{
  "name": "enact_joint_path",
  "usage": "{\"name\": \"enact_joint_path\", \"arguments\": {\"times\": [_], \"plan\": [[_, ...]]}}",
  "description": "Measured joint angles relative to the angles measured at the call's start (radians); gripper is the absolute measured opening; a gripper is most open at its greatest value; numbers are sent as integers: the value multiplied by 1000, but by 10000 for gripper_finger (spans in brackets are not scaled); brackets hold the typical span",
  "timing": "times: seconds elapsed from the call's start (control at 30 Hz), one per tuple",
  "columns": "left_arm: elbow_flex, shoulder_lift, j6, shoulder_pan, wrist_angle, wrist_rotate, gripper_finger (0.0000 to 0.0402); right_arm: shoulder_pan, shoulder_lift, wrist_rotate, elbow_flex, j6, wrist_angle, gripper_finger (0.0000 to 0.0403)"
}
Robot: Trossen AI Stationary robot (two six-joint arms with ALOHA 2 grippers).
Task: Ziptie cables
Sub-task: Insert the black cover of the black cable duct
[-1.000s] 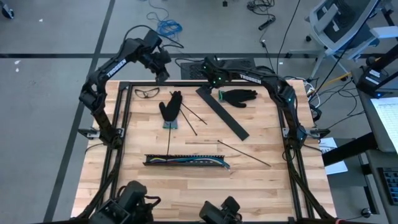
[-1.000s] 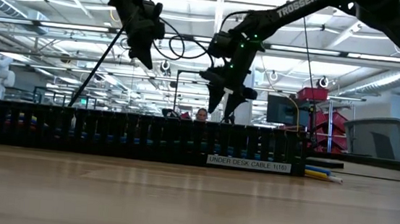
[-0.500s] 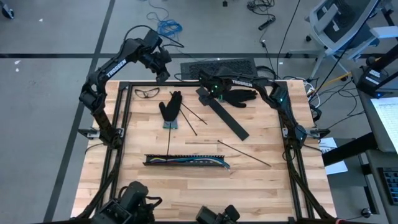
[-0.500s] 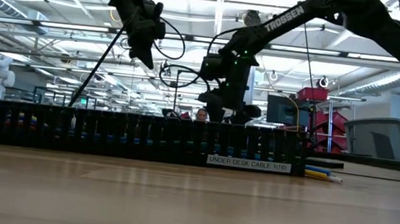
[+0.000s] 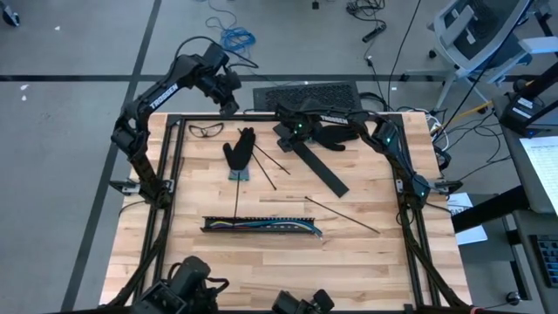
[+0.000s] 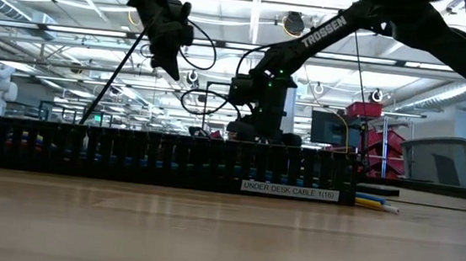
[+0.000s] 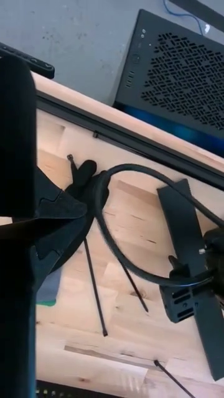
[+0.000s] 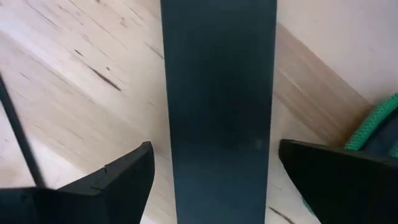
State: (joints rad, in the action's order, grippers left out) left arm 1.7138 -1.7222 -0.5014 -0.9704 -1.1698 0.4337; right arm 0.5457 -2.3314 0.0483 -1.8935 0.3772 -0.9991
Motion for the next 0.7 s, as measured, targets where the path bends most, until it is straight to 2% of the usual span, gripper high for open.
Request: {"name": "enact_joint_path", "arguments": {"times": [0.23,0.53,0.7], "plan": [[0,0,-1,12,0,0,0,-3,-7,-7,-2,34,-40,326],[-1,0,-1,13,1,0,0,-32,-61,-31,-8,2,-121,214],[-1,0,-2,13,1,0,0,-42,-53,-35,-5,3,-130,214]]}}
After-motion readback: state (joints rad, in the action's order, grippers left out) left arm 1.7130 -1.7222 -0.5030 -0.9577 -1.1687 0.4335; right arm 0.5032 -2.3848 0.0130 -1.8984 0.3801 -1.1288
